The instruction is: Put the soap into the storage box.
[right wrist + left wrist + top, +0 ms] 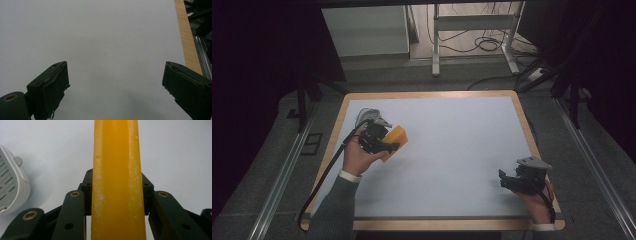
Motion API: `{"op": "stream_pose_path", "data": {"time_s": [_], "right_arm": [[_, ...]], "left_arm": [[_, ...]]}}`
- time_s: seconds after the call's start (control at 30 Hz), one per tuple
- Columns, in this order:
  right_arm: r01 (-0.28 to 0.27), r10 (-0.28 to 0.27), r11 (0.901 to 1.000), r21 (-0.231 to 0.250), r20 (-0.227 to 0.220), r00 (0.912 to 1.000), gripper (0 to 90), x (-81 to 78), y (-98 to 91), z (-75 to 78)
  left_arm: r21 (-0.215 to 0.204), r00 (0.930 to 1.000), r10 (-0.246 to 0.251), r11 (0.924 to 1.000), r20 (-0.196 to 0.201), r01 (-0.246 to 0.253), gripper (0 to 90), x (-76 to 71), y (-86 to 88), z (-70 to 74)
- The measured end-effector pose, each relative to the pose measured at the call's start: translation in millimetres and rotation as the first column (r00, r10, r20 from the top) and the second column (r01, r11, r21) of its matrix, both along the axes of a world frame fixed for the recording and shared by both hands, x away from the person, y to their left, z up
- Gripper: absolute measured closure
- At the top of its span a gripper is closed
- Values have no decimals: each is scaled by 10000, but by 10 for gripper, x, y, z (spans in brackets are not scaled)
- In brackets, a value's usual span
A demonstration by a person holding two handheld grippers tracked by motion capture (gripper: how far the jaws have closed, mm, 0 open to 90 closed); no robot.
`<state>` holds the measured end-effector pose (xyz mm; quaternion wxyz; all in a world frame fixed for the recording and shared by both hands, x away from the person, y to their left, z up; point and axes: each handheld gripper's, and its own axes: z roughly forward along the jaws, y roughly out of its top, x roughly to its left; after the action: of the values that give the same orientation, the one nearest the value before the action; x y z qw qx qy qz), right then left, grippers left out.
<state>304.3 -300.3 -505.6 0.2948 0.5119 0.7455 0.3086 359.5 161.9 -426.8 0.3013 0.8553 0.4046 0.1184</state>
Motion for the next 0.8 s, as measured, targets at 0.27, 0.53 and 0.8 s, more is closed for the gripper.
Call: {"op": "stream_pose_path", "data": {"time_s": [0.27,0.53,0.8], "right_arm": [[-20,20,10000,-16,0,10000,69,0,3,-2],[1,-1,10000,-25,-1,10000,69,2,1,-6],[-12,12,10000,-28,-35,10000,69,2,5,-9]], "left_arm": [[33,9999,122,9999,26,-122,605,4,41,24],[13,9998,178,9998,36,-178,605,21,69,37],[-12,9996,261,9997,77,-261,605,27,99,53]]}}
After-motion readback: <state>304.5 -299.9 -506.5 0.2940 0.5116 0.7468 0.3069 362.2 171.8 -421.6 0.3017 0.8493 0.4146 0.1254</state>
